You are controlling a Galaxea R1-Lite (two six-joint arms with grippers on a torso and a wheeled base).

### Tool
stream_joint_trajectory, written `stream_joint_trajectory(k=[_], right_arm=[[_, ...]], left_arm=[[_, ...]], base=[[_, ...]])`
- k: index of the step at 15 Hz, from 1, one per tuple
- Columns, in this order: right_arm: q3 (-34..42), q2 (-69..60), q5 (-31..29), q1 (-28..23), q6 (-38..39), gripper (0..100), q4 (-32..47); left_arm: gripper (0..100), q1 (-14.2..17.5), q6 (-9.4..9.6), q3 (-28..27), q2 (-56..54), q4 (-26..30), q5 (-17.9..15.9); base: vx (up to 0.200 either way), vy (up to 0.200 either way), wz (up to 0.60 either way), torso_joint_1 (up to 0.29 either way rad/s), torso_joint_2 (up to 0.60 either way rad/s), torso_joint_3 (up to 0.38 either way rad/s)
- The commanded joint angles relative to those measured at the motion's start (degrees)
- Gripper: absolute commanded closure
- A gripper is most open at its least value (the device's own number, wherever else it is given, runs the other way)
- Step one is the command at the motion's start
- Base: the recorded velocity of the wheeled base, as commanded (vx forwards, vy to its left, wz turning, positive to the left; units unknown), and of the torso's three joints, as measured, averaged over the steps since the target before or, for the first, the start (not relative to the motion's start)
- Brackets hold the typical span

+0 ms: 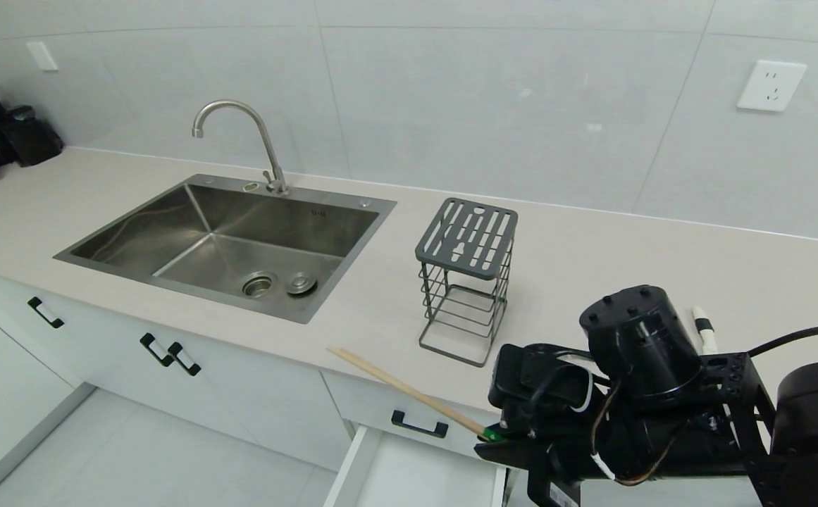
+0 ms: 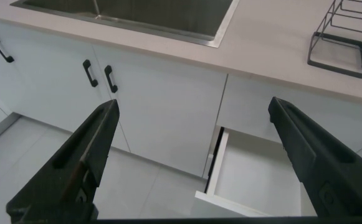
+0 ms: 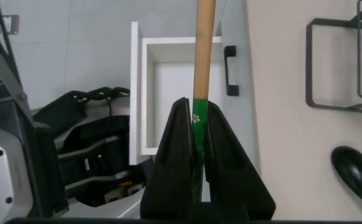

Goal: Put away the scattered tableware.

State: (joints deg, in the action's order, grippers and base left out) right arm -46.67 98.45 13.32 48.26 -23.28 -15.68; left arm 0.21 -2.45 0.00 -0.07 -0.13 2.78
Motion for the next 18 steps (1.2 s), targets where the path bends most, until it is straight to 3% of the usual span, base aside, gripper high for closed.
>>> stream_joint_trajectory(k=[1,18], right_arm=[[0.1,-0.4,0.0,1.7,0.5,100,-0.1],[-0.3,-0.5,-4.2,4.3,3.0,100,0.7]], left_arm=[[0,0.1,-0.01,0.0,0.1,0.0,0.0],[0,0.1,-0.01,0.0,0.1,0.0,0.0]], base=[[0.000,0.000,0.00,-0.178,0.32,0.173],[0.000,0.000,0.00,-0.152,0.30,0.147]])
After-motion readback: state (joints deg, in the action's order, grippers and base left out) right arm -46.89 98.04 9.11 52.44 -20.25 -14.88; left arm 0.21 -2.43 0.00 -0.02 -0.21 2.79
